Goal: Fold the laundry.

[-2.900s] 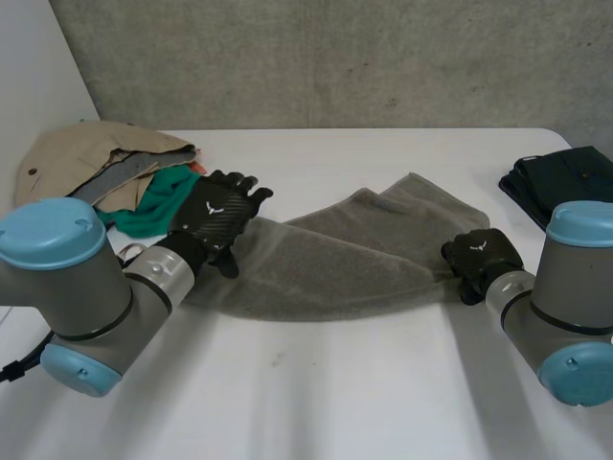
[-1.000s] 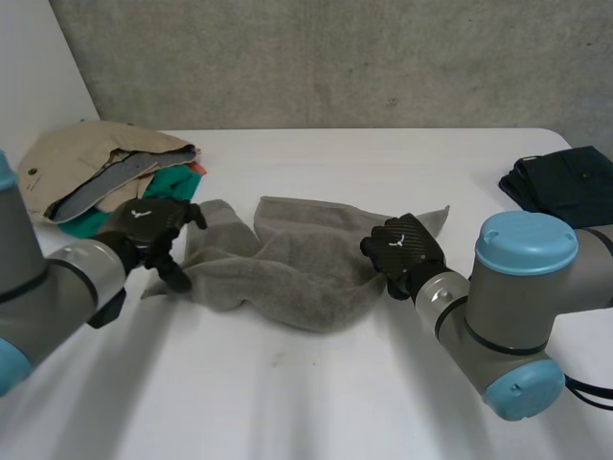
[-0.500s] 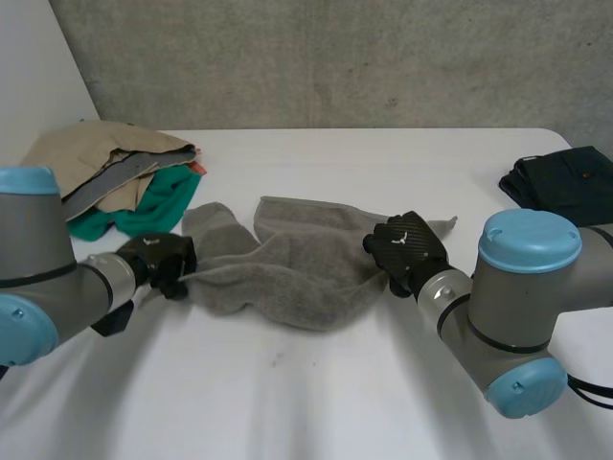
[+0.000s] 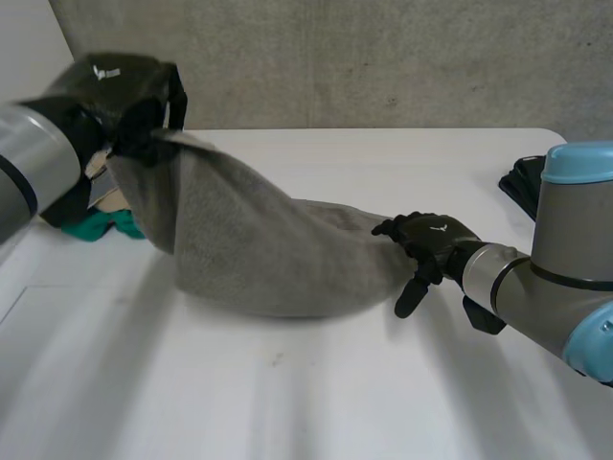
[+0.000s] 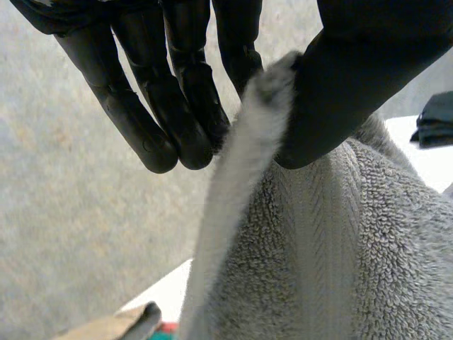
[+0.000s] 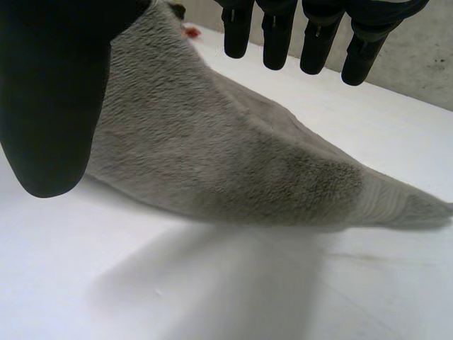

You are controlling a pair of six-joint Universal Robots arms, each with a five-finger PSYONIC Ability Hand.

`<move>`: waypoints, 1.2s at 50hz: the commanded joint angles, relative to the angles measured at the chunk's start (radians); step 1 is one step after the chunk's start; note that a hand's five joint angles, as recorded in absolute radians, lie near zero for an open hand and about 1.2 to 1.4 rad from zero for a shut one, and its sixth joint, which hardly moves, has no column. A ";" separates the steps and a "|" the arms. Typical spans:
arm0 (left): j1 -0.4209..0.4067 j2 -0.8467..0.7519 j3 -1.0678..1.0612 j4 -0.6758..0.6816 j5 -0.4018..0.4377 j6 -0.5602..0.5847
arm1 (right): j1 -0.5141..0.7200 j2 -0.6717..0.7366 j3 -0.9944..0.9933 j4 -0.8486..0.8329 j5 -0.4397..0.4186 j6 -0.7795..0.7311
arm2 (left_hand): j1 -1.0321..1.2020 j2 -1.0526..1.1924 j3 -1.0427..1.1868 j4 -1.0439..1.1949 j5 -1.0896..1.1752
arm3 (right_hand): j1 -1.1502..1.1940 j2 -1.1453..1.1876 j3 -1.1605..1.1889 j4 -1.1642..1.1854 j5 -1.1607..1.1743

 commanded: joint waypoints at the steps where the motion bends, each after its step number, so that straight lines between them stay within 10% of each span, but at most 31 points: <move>1: -0.049 0.019 0.150 -0.095 -0.017 0.005 | 0.028 0.037 0.008 -0.155 0.052 0.108 | 0.231 0.204 0.209 0.201 0.235 | -0.059 -0.038 -0.038 -0.037 -0.044; 12: -0.070 0.103 0.118 -0.098 -0.011 0.135 | -0.011 0.148 -0.206 -0.124 0.129 -0.134 | 0.231 0.204 0.209 0.201 0.235 | -0.059 -0.038 -0.038 -0.037 -0.044; 28: -0.122 0.233 -0.105 -0.001 0.029 0.206 | -0.139 0.335 -0.605 0.083 -0.114 -0.399 | 0.231 0.204 0.209 0.201 0.235 | -0.059 -0.038 -0.038 -0.037 -0.044; 39: -0.099 0.217 -0.131 0.009 0.004 0.241 | -0.203 0.329 -0.518 0.281 -0.221 -0.493 | 0.231 0.204 0.209 0.201 0.235 | 0.681 0.701 0.702 0.703 0.696; 46: -0.095 0.212 -0.136 0.014 0.011 0.238 | -0.264 0.232 -0.403 0.130 -0.203 -0.334 | 0.231 0.204 0.209 0.201 0.235 | 0.133 0.153 0.153 0.155 0.148; 60: -0.130 0.221 -0.105 0.016 -0.011 0.239 | -0.234 0.274 -0.435 0.087 -0.128 -0.292 | 0.231 0.204 0.209 0.201 0.235 | -0.038 -0.018 -0.017 -0.016 -0.023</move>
